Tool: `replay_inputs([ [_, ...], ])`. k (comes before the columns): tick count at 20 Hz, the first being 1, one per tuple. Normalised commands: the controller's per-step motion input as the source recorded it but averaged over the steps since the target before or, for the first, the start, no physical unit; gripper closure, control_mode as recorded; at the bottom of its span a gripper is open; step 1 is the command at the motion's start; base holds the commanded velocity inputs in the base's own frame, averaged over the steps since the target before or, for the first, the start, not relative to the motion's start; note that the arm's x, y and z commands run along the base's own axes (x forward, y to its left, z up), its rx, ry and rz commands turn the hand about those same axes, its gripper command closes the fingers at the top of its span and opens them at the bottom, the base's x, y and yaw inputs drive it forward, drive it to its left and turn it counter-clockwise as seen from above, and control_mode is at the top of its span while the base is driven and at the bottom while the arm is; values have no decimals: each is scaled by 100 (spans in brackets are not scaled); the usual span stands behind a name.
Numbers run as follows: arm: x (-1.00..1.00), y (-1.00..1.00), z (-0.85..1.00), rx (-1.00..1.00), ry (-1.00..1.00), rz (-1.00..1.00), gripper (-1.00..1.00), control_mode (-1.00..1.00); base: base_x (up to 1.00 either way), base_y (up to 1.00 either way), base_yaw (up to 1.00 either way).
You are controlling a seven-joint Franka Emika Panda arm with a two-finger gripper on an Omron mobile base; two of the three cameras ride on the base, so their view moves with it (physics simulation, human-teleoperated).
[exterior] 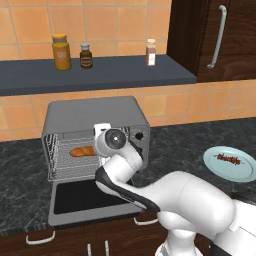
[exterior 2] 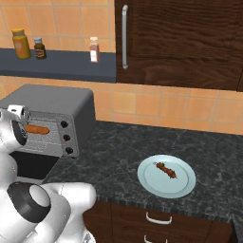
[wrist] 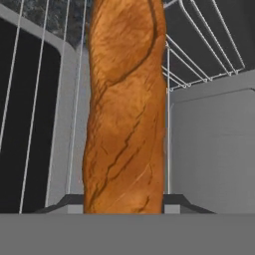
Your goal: Pick up the kebab skewer and baguette bread, and place them inside the toaster oven. Close the toaster oven door and start by setting the timer.
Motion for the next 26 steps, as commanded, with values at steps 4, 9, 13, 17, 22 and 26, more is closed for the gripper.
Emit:
replay_inputs([
  [4, 31, 0, -3, 0, 0, 0, 100, -100, 0, 0, 0],
  [9, 25, -6, 0, 0, 0, 0, 100, -100, 0, 0, 0],
  [13, 5, -2, -11, 0, 1, 0, 100, -100, 0, 0, 0],
  [17, 5, 0, -4, 0, 2, 0, 100, -100, 0, 0, 0],
  [22, 6, 0, 0, 0, 1, 0, 100, -100, 0, 0, 0],
  [26, 0, 0, -2, 0, 0, 0, 100, -100, 0, 0, 0],
])
